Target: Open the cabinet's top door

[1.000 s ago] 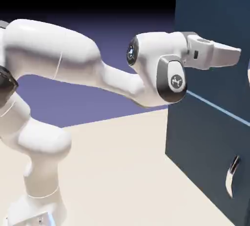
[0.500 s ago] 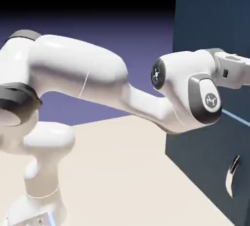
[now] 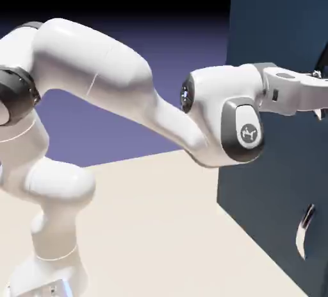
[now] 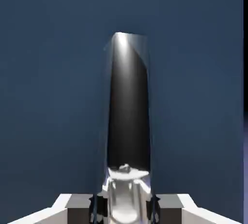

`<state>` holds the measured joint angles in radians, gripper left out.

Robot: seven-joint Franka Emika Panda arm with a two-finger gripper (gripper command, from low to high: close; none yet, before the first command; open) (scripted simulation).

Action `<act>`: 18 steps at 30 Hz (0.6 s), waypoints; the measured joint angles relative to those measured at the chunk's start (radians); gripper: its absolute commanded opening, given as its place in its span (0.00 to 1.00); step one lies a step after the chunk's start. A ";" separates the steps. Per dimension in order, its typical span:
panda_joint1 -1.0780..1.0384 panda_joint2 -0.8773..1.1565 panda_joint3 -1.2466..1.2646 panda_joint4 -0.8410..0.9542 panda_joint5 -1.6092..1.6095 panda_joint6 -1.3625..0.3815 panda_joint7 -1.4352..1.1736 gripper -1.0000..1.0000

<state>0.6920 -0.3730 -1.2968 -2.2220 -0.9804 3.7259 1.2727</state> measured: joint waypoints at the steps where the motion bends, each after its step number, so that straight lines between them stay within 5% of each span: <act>1: -0.036 0.000 0.034 -0.016 0.018 0.001 -0.013 0.00; 18: -0.639 -0.063 0.607 -0.279 0.306 0.007 -0.192 0.00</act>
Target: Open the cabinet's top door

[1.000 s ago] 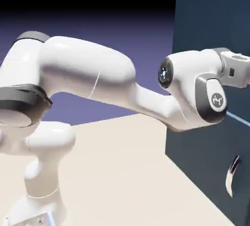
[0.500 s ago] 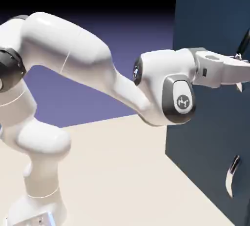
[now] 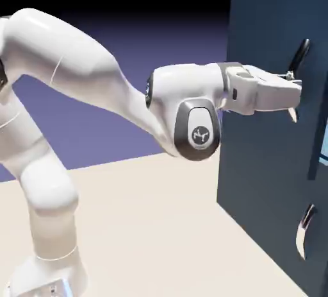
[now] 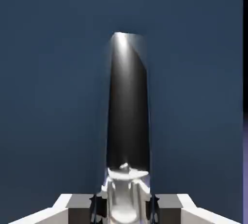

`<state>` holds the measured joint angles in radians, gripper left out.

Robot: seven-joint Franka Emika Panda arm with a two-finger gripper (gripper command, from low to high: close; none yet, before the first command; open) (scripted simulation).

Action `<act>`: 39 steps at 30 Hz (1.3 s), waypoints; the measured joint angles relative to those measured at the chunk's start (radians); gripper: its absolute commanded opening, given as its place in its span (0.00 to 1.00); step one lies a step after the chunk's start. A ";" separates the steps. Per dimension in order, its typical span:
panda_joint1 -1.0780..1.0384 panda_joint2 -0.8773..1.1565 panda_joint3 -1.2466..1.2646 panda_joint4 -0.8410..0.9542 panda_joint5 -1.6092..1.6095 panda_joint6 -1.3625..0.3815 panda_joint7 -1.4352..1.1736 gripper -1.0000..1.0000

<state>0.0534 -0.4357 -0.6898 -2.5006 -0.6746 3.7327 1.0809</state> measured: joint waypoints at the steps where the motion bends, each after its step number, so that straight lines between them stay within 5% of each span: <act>1: -0.035 -0.013 0.036 -0.020 0.026 -0.002 -0.018 0.00; 17: -0.593 -0.265 0.572 -0.290 0.265 -0.045 -0.020 0.00; 27: -0.944 -0.319 0.757 -0.281 -0.050 0.013 0.384 0.00; 39: -1.262 -0.615 0.881 -0.325 -0.413 0.014 0.899 0.00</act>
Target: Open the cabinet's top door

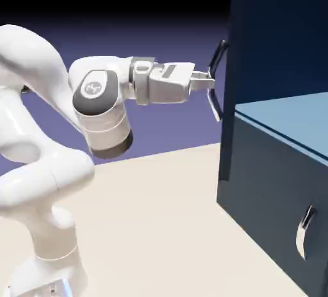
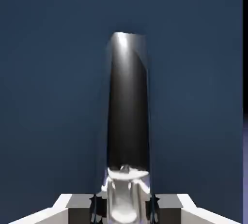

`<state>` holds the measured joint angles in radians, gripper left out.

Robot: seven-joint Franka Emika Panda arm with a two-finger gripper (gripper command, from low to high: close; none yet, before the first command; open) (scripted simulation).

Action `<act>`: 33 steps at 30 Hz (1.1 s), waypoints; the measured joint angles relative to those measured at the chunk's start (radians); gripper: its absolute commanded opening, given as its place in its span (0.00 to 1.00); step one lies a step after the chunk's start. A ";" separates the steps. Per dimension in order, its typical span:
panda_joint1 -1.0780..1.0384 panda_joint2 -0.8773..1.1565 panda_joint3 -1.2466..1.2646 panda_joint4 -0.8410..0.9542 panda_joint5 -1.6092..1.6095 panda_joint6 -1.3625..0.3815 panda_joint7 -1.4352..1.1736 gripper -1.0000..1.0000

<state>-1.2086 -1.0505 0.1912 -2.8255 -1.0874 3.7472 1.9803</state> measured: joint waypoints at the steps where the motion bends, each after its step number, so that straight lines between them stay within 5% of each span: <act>1: -0.016 -0.025 0.001 -0.001 -0.034 -0.001 0.043 0.00; 10: 0.155 -0.195 -0.107 -0.010 -0.341 -0.246 0.313 0.00; 22: 0.582 -0.328 -0.218 -0.097 -0.222 -0.694 0.085 0.00; 33: 0.838 -0.614 -0.005 -0.169 0.092 -1.173 -0.079 0.00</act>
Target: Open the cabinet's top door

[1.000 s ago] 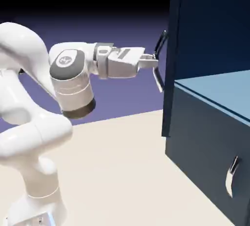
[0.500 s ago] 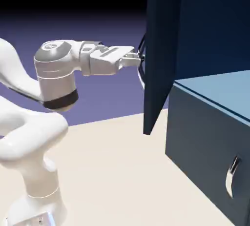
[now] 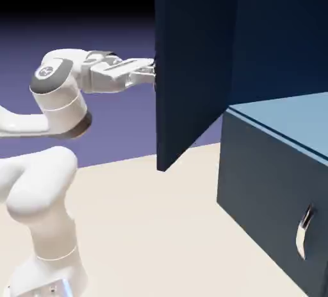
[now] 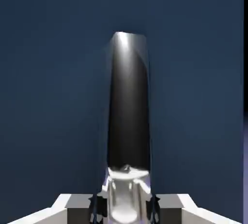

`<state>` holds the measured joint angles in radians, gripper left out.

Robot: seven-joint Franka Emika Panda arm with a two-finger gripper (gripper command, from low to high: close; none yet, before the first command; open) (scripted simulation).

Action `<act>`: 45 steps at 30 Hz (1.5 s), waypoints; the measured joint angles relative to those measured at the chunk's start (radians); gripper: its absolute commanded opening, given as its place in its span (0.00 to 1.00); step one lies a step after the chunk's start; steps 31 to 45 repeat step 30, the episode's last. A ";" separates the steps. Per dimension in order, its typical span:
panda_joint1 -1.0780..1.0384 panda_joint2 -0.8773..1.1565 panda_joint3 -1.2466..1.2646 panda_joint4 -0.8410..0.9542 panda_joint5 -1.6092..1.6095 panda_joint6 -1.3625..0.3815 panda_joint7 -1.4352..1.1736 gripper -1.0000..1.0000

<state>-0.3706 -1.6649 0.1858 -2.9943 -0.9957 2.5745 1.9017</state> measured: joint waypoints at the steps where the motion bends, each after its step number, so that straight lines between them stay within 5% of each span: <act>1: 0.019 -0.019 0.033 0.001 0.029 -0.043 -0.006 0.00; 13: 0.124 -0.096 0.464 0.149 0.363 -0.534 -0.022 0.00; 30: -0.282 -0.083 0.797 0.745 0.660 -1.144 -0.115 0.00; 45: -0.282 -0.083 0.797 0.745 0.660 -1.144 -0.115 0.00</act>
